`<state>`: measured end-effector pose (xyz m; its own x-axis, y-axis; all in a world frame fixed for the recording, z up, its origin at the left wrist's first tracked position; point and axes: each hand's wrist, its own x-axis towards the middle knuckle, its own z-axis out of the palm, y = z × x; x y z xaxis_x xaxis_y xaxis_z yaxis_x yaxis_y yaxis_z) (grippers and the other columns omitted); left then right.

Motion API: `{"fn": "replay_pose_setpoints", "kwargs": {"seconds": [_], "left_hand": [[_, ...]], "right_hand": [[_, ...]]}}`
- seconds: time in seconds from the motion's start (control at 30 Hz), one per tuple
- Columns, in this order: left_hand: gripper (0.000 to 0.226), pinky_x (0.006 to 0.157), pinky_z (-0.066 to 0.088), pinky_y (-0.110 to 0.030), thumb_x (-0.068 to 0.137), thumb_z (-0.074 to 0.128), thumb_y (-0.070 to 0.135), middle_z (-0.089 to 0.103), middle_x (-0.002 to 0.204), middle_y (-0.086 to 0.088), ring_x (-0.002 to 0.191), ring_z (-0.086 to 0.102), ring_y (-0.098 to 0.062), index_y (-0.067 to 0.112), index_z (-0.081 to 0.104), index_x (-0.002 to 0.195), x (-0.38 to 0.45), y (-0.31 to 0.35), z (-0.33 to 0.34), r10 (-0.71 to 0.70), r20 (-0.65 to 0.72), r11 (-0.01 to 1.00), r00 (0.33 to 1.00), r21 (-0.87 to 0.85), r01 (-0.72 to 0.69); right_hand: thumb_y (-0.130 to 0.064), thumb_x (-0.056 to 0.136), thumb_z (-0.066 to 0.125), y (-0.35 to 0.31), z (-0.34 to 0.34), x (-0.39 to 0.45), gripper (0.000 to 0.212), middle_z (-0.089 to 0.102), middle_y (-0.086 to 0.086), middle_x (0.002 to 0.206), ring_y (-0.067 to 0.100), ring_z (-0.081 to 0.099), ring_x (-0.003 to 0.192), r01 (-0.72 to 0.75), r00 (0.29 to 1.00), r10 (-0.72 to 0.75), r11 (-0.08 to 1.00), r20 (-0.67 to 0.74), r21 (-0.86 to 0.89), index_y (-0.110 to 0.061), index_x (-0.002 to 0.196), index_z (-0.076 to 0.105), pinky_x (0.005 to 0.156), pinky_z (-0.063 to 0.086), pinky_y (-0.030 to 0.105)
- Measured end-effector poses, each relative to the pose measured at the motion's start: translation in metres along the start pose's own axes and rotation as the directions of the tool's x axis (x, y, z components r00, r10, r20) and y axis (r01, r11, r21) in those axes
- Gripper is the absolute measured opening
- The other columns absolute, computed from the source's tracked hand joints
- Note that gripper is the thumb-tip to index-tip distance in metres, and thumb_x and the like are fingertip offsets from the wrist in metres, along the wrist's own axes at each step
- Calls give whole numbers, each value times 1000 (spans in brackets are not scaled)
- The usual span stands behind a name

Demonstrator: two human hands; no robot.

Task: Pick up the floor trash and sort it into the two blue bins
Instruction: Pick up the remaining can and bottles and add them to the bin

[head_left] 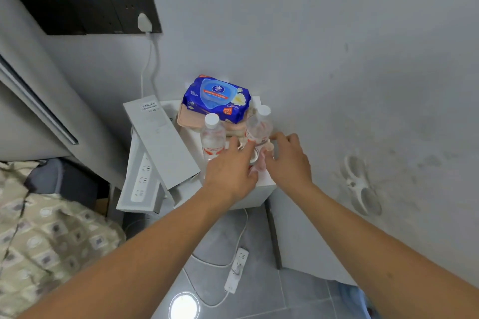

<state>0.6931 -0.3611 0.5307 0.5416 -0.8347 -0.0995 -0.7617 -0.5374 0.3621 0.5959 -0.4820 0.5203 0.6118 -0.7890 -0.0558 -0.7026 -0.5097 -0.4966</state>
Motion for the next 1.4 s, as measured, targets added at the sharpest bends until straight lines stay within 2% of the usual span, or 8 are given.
{"fn": "replay_pose_setpoints", "kwargs": {"seconds": [0.2,0.3,0.43,0.67,1.0,1.1,1.27,1.4], "left_hand": [[56,62,42,-36,90,59,34,47,125,-8,98,63,-35,29,38,141,24,-4,21,41,48,997,998,67,-44],[44,61,39,-36,91,60,30,48,121,-8,94,62,-35,26,43,131,26,-8,23,46,64,996,997,79,-51],[30,56,46,-37,89,63,34,46,106,-4,79,61,-32,23,47,112,11,-11,21,107,29,993,994,45,-108],[29,49,51,-38,89,65,46,42,95,6,63,55,-25,28,50,106,-64,-5,11,191,-20,982,981,2,-191],[29,47,36,-28,86,66,53,43,92,12,63,58,-15,36,50,103,-164,65,27,356,210,932,910,-19,-361],[31,50,40,-29,85,64,55,44,97,12,71,64,-19,37,48,104,-193,95,47,417,303,905,857,-54,-422],[41,67,47,-33,83,58,53,45,109,14,94,63,-19,40,48,121,-225,167,96,536,399,835,744,-117,-538],[46,73,55,-36,82,64,41,41,114,9,90,62,-20,35,47,125,-230,221,148,581,436,806,688,-188,-562]], "right_hand": [[-28,96,59,5,17,10,29,53,7,115,31,63,92,1,1000,-1,999,17,-34,-24,125,59,70,43,32],[-22,97,59,9,22,11,20,55,9,108,32,62,88,15,1000,-15,999,2,-30,-18,116,63,74,51,38],[-17,97,62,13,23,-5,11,55,7,104,27,59,80,-11,999,10,1000,-47,-29,-12,106,61,67,45,35],[-18,95,63,31,15,-114,10,51,1,101,23,58,77,-24,994,32,997,-107,75,-15,102,57,67,52,39],[-28,93,61,80,-13,-293,10,50,-5,98,16,56,79,-248,942,285,946,-176,207,-21,98,57,67,45,31],[-35,93,58,111,-26,-343,10,52,-7,101,17,60,85,-347,905,389,910,-173,229,-29,99,54,71,51,37],[-28,91,65,192,-43,-397,8,57,-8,97,14,60,78,-471,796,539,838,-275,277,-24,96,60,70,51,33],[-27,91,68,268,-44,-414,10,56,-7,92,12,58,73,-542,703,622,783,-345,306,-22,92,59,66,48,28]]}}
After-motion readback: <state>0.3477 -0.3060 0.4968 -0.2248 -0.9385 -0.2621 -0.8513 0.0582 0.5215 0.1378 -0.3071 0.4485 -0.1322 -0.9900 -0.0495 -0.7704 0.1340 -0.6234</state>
